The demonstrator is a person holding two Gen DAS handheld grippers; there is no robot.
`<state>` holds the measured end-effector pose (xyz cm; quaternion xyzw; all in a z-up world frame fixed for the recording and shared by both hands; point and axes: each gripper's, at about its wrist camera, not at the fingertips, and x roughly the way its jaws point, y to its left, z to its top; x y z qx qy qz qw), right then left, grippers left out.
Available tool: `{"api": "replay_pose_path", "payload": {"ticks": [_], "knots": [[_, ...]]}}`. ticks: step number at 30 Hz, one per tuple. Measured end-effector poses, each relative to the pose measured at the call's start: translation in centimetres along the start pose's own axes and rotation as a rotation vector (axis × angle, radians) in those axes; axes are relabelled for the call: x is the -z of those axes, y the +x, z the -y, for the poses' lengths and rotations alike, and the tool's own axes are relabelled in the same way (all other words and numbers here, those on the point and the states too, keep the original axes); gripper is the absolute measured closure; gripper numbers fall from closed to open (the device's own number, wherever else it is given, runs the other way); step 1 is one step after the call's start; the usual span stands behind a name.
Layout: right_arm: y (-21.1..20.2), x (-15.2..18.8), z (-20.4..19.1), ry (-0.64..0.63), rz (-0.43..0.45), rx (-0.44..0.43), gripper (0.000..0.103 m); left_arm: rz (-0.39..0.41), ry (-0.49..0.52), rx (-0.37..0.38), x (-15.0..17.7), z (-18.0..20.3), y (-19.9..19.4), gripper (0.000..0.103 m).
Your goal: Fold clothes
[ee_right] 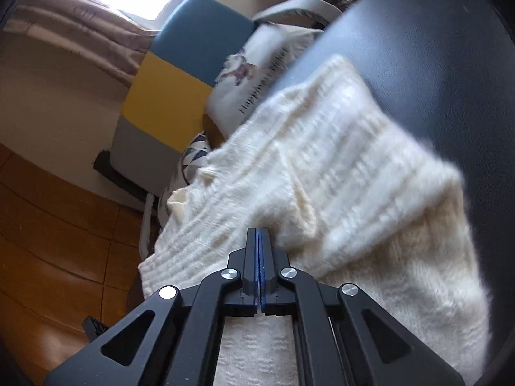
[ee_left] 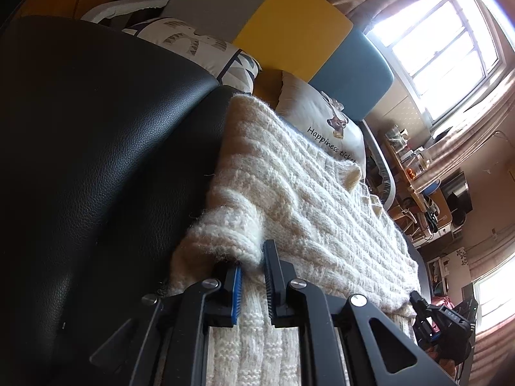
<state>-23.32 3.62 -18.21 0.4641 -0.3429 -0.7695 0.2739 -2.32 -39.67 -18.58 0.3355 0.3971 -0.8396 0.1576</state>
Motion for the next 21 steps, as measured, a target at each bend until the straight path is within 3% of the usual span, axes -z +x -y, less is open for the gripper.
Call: {"api": "replay_pose_path", "payload": {"ticks": [1,4,6,8,16,21], "knots": [[-0.3,-0.1,0.4,0.042,0.004,-0.028,0.097,0.0,-0.003,0.003,0.0,-0.1,0.0,0.092],[-1.5,0.5,1.1,0.084,0.023,-0.053,0.079,0.0,-0.006,0.009,0.0,-0.1,0.0,0.092],[-2.3,1.0,1.5,0.103,0.035,-0.061,0.059,-0.001,0.0,0.008,0.0,-0.1,0.0,0.092],[-2.8,1.6,2.2,0.131,0.049,-0.068,0.049,-0.004,-0.001,0.009,-0.1,-0.1,0.0,0.092],[-1.6,0.6,1.2,0.08,0.033,-0.061,0.049,-0.009,0.008,0.002,-0.1,0.0,0.0,0.091],[-1.1,0.6,1.8,0.134,0.053,-0.06,0.049,-0.009,0.017,0.002,0.0,0.2,-0.1,0.091]]}}
